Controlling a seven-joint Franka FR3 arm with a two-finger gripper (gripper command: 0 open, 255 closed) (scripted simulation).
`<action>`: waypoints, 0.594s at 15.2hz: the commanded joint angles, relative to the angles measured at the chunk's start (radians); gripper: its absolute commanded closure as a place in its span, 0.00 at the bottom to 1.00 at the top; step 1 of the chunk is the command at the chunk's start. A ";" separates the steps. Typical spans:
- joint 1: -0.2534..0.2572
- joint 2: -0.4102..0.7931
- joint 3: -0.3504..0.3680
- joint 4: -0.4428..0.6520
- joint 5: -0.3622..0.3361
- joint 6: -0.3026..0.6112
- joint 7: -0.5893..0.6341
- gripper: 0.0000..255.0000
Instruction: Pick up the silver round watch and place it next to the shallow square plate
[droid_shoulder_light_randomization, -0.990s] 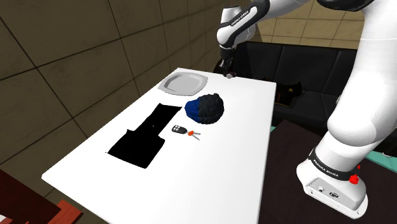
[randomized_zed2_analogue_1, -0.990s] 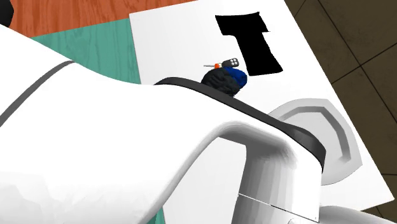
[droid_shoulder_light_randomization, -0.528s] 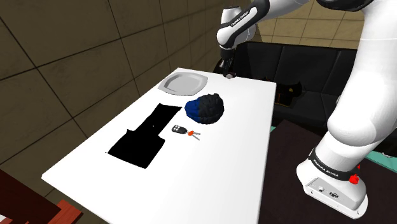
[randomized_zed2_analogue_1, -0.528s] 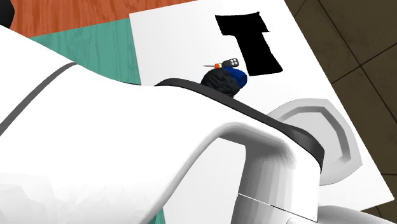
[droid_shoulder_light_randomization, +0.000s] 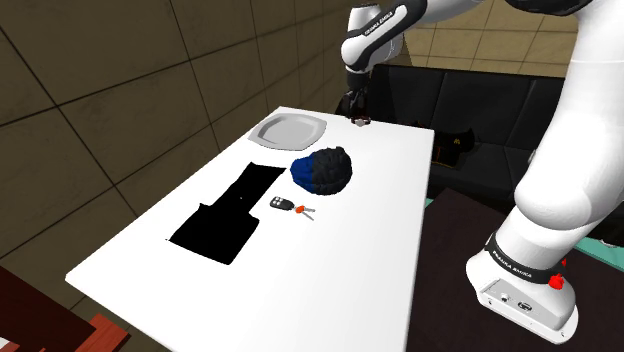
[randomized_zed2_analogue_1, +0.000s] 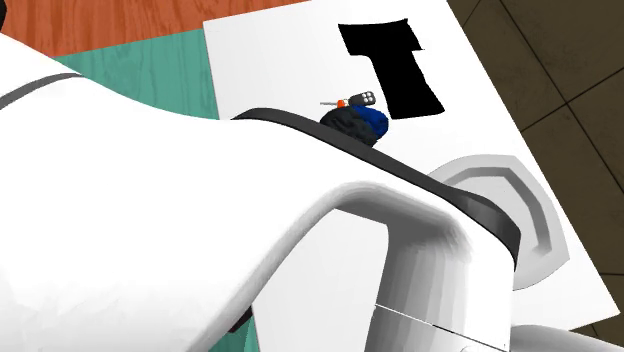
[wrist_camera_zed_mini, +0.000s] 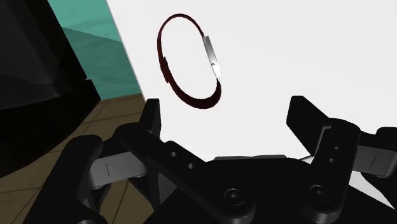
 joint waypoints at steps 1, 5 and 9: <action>0.001 -0.033 0.002 0.020 0.003 -0.053 -0.002 0.00; 0.002 -0.046 0.002 0.029 0.004 -0.075 -0.002 0.00; 0.002 -0.046 0.002 0.029 0.004 -0.075 -0.002 0.00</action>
